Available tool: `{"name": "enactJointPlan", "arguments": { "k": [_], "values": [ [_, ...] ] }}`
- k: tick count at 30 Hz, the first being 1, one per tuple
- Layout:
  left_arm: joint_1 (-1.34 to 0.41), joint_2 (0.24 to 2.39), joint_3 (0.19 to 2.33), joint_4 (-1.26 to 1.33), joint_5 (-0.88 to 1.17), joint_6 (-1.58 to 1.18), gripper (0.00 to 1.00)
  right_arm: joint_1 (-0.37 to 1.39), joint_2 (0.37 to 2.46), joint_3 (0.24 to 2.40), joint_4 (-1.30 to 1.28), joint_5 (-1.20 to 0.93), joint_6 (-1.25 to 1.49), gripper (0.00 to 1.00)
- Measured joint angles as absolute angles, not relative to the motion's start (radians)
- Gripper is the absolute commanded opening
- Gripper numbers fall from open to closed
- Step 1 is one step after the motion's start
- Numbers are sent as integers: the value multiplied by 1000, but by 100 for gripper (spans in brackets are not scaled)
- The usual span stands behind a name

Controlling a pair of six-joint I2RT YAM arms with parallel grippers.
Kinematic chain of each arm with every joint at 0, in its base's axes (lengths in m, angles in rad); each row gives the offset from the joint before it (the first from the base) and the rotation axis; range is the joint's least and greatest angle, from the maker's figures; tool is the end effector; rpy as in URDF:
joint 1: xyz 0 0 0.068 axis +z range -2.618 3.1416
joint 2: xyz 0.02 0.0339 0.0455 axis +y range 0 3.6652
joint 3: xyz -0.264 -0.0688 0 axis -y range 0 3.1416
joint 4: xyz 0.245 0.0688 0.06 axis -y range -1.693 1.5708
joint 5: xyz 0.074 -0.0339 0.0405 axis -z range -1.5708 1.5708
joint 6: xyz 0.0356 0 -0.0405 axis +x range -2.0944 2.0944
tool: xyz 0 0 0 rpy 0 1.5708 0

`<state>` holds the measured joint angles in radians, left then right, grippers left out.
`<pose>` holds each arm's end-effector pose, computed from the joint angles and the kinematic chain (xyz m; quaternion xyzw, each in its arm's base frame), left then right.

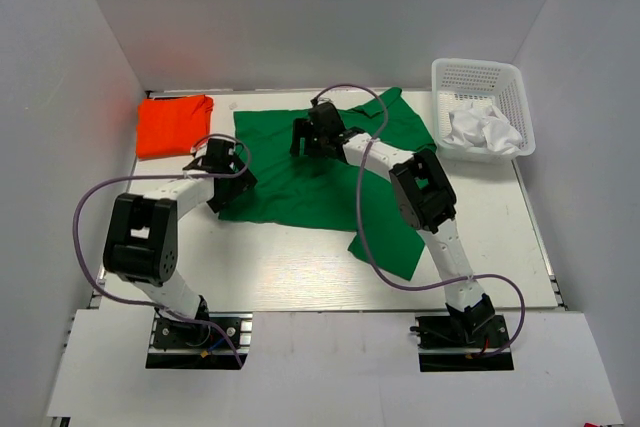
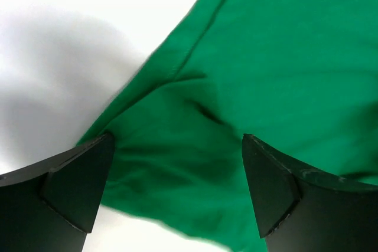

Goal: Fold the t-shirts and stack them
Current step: Flatten out the tshirt

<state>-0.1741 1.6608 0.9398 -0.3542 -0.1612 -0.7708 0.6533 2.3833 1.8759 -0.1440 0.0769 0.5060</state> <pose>0.3154 -0.0497 0.1638 -0.3029 0.9178 -0.0417 0.2532 0.4321 0.3273 0.1621 -0.0489 0.8944 0.2140 0.3898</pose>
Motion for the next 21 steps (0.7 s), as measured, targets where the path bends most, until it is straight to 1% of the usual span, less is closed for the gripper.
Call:
{"name": "enactJointPlan", "arguments": {
  "k": [7, 9, 15, 17, 20, 21],
  "values": [
    [-176, 1461, 757, -450, -137, -785, 100, 624, 2383, 1881, -159, 32, 545, 86],
    [-179, 1415, 722, -480, -118, -793, 100, 619, 2383, 1882, -162, 20, 551, 84],
    [-179, 1310, 657, -648, -98, -805, 100, 605, 2383, 1884, -167, 16, 555, 84],
    [-179, 1278, 642, -714, -88, -810, 100, 599, 2383, 1884, -168, 15, 555, 85],
    [-179, 1184, 629, -780, -67, -815, 100, 596, 2383, 1884, -168, 15, 554, 85],
    [-180, 1150, 628, -782, -63, -817, 98, 596, 2383, 1884, -168, 15, 550, 85]
  ]
}}
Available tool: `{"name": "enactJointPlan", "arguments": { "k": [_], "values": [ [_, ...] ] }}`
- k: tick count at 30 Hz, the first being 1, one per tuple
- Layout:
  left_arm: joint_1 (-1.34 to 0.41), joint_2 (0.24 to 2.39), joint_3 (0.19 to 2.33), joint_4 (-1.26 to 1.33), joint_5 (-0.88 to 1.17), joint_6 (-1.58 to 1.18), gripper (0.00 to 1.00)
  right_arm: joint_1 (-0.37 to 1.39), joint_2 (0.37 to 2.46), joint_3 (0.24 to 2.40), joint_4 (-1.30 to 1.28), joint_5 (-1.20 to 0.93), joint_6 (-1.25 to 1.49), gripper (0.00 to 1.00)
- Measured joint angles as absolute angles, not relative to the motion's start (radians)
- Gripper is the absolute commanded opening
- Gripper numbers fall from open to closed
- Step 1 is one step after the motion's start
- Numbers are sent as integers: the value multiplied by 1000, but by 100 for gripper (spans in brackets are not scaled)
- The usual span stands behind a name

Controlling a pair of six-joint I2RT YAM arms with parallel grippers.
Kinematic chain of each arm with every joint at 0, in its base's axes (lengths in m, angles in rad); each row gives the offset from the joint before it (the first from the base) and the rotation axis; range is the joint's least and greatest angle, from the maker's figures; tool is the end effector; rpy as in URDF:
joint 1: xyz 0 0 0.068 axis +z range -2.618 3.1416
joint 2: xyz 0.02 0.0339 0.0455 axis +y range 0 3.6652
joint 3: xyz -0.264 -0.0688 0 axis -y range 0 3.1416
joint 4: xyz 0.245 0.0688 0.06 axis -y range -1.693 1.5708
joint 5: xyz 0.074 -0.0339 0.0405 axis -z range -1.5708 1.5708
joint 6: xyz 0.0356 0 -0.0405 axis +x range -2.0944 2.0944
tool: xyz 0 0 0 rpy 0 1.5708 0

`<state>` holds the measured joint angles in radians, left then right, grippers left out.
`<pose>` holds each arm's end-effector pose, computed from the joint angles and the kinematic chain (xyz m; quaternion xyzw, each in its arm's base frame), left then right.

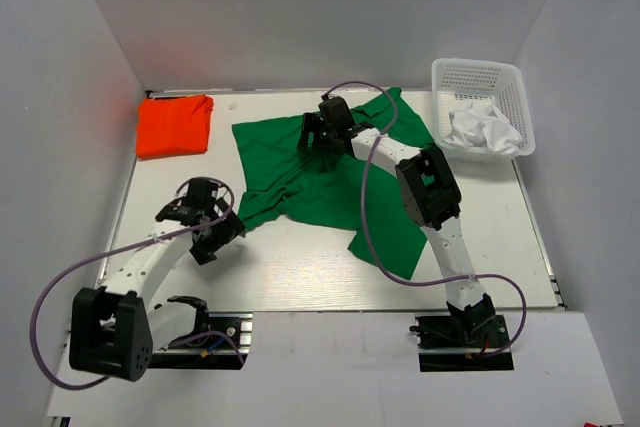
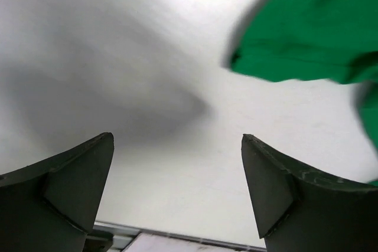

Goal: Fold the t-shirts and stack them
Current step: Flatten out the tshirt

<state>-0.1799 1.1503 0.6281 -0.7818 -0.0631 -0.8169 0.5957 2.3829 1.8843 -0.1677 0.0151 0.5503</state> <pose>0.1808 -0.0306 0.1786 -0.3142 0.9395 -0.0361 0.1317 0.4486 0.3034 0.1629 -0.0171 0.8993 0.2312 0.3709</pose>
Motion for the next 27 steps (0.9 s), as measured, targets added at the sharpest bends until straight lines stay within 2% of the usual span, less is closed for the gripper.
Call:
{"name": "enactJointPlan", "arguments": {
  "k": [2, 7, 11, 12, 16, 18, 19, 20, 27],
  "values": [
    [-180, 1105, 628, -756, -62, -819, 98, 596, 2383, 1884, -168, 14, 544, 85],
    [-180, 1154, 631, -624, -52, -812, 88, 596, 2381, 1882, -166, 7, 530, 85],
    [-179, 1292, 666, -573, -50, -797, 76, 596, 2376, 1870, -157, 4, 516, 85],
    [-179, 1323, 674, -557, -46, -791, 70, 596, 2375, 1868, -155, 4, 515, 85],
    [-179, 1391, 689, -514, -32, -781, 56, 596, 2371, 1863, -155, 4, 513, 85],
    [-179, 1408, 694, -488, -23, -777, 35, 596, 2368, 1857, -154, 5, 512, 85],
    [-179, 1419, 695, -475, -19, -775, 20, 596, 2366, 1855, -153, 5, 512, 85],
    [-178, 1430, 699, -465, -14, -773, 0, 596, 2366, 1855, -154, 5, 512, 85],
    [-180, 1456, 754, -516, -71, -761, 0, 595, 2364, 1851, -153, 5, 508, 84]
  ]
}}
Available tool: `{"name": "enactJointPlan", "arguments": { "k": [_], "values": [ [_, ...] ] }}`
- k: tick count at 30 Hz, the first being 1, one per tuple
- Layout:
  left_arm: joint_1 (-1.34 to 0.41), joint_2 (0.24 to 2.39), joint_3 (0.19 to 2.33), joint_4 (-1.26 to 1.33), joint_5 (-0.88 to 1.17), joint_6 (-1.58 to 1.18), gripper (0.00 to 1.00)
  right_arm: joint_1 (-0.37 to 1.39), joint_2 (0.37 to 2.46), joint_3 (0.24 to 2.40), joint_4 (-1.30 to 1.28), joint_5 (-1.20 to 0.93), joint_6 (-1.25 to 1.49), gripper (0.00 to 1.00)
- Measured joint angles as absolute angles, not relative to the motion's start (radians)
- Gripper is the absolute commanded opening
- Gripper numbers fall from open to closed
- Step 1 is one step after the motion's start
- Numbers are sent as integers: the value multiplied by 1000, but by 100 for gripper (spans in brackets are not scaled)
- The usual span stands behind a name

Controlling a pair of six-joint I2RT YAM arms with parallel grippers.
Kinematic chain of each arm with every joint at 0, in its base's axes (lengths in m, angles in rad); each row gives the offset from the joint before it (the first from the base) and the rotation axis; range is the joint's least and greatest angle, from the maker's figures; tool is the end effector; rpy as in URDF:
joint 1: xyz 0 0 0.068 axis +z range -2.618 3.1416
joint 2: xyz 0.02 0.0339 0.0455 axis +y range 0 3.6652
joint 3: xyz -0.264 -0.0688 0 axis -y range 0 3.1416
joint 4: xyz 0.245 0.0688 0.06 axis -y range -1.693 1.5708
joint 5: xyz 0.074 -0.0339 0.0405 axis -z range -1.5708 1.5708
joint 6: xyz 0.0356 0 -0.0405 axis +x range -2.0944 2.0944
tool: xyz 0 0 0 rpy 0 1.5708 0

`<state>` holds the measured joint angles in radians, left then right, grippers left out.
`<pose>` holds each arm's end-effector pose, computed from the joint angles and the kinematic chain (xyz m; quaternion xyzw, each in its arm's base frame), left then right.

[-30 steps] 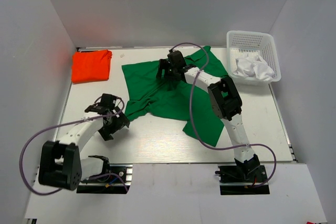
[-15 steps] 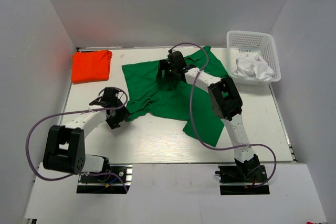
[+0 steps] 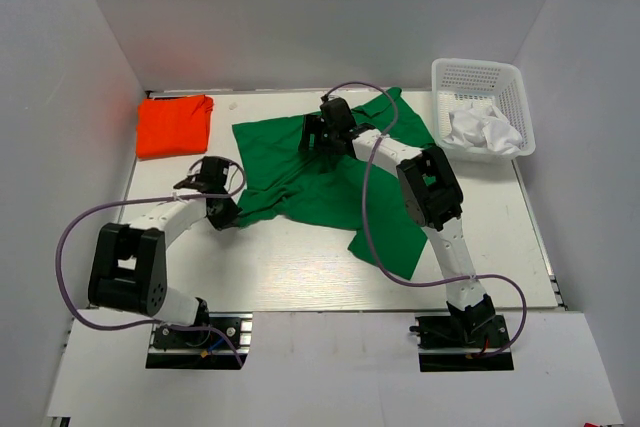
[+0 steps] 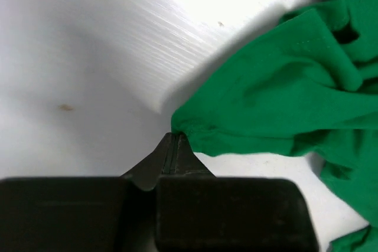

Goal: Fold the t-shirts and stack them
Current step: Flatten out the tshirt

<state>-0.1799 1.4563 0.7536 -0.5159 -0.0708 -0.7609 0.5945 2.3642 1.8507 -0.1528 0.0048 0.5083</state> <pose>0.2497 -0.0429 0.1604 -0.2878 0.9409 -0.0483 0.1719 0.4451 0.3007 0.1628 -0.0377 0.8987 0.2271 0.3734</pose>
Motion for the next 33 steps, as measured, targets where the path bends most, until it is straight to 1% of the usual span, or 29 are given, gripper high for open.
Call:
{"name": "enactJointPlan", "arguments": {
  "k": [3, 7, 11, 13, 14, 15, 16, 17, 18, 19, 20, 22, 26, 30, 33],
  "values": [
    [-180, 1403, 806, -590, -144, -769, 0, 595, 2362, 1848, -154, 5, 495, 84],
    [-179, 1222, 860, -625, -204, -779, 0, 595, 2343, 1821, -156, 12, 466, 84],
    [-179, 1058, 861, -670, -216, -804, 0, 595, 2327, 1795, -156, 22, 451, 84],
    [-178, 1031, 852, -731, -221, -831, 0, 595, 2324, 1790, -157, 22, 444, 85],
    [-178, 1031, 843, -773, -225, -845, 3, 595, 2323, 1790, -158, 21, 439, 87],
    [-178, 1034, 830, -806, -228, -857, 15, 595, 2323, 1791, -159, 19, 436, 88],
    [-178, 1042, 813, -842, -229, -868, 56, 595, 2323, 1791, -159, 16, 433, 88],
    [-181, 1057, 801, -885, -231, -880, 74, 595, 2323, 1793, -163, 13, 427, 90],
    [-182, 1072, 796, -922, -230, -886, 84, 595, 2323, 1795, -167, 12, 419, 90],
    [-178, 1089, 793, -953, -221, -888, 88, 595, 2323, 1798, -174, 13, 411, 90],
    [-178, 1104, 793, -977, -217, -892, 96, 595, 2323, 1799, -178, 13, 403, 90],
    [-178, 1125, 797, -997, -218, -891, 100, 594, 2323, 1802, -187, 12, 379, 90],
    [-178, 1140, 831, -970, -217, -881, 100, 594, 2310, 1794, -212, 10, 321, 90],
    [-178, 1166, 866, -804, -182, -842, 100, 591, 2259, 1740, -249, -23, 265, 90],
    [-178, 1267, 931, -669, -144, -801, 100, 589, 2170, 1645, -262, -44, 242, 90]
  ]
}}
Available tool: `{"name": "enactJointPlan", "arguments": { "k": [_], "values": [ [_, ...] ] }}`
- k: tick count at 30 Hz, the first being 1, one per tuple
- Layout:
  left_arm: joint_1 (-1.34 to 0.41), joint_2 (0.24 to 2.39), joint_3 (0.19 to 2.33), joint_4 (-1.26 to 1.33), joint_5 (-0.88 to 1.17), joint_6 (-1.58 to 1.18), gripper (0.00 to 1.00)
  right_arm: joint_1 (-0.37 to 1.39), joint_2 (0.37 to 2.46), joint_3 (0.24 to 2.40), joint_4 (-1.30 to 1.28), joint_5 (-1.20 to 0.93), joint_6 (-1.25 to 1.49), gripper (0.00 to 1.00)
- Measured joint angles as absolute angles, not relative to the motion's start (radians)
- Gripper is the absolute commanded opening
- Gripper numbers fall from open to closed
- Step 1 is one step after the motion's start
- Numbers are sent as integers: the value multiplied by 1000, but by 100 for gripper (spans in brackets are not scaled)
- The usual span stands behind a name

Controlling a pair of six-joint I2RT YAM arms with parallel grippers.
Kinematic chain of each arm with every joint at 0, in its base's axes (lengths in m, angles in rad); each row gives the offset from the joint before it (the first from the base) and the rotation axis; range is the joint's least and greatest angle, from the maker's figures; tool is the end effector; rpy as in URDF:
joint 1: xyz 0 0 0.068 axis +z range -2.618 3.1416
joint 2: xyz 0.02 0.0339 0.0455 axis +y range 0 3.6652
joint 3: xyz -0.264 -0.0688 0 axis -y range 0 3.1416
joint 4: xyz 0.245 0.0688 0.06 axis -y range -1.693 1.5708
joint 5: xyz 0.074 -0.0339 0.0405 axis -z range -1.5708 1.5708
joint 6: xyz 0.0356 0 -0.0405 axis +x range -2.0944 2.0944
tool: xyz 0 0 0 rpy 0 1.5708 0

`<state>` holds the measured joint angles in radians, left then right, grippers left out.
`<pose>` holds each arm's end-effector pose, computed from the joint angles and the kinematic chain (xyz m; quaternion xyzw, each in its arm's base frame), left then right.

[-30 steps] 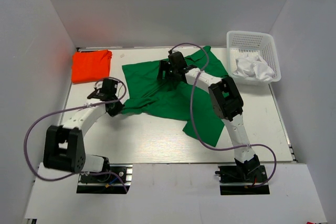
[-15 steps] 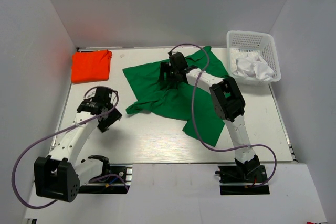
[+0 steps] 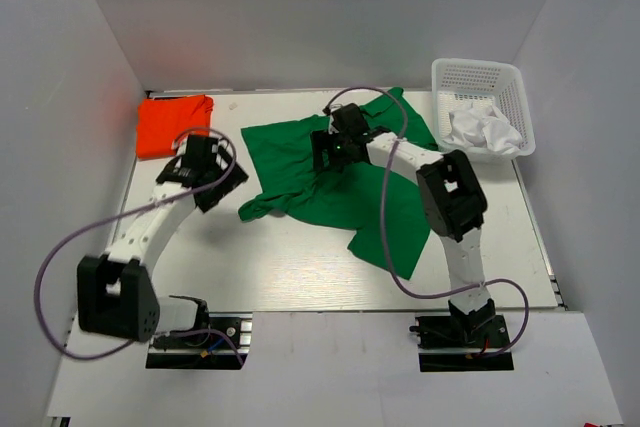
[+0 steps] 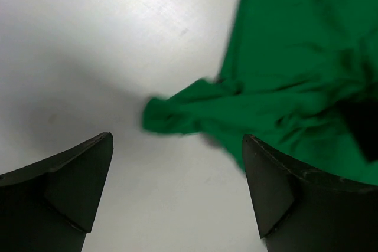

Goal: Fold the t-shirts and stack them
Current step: Flatten out the tshirt

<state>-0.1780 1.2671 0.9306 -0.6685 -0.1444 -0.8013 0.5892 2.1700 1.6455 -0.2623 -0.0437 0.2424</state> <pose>0.2476 -0.0393 0.2490 -0.3128 0.9054 -0.0698 0.2783 0.4052 0.2727 0.1832 -0.1676 0.9086 0.1727 0.3412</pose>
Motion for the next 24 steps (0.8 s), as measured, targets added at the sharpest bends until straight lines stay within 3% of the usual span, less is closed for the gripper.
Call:
{"name": "enactJointPlan", "arguments": {
  "k": [7, 13, 24],
  "values": [
    [-177, 1749, 1285, -389, 19, -701, 100, 597, 1843, 1324, -184, -102, 207, 90],
    [-188, 2124, 1569, -297, 231, -646, 100, 637, 1750, 1197, -120, -144, 191, 90],
    [-199, 2207, 1651, -337, 173, -608, 100, 628, 1644, 921, -102, -70, 271, 90]
  ]
}}
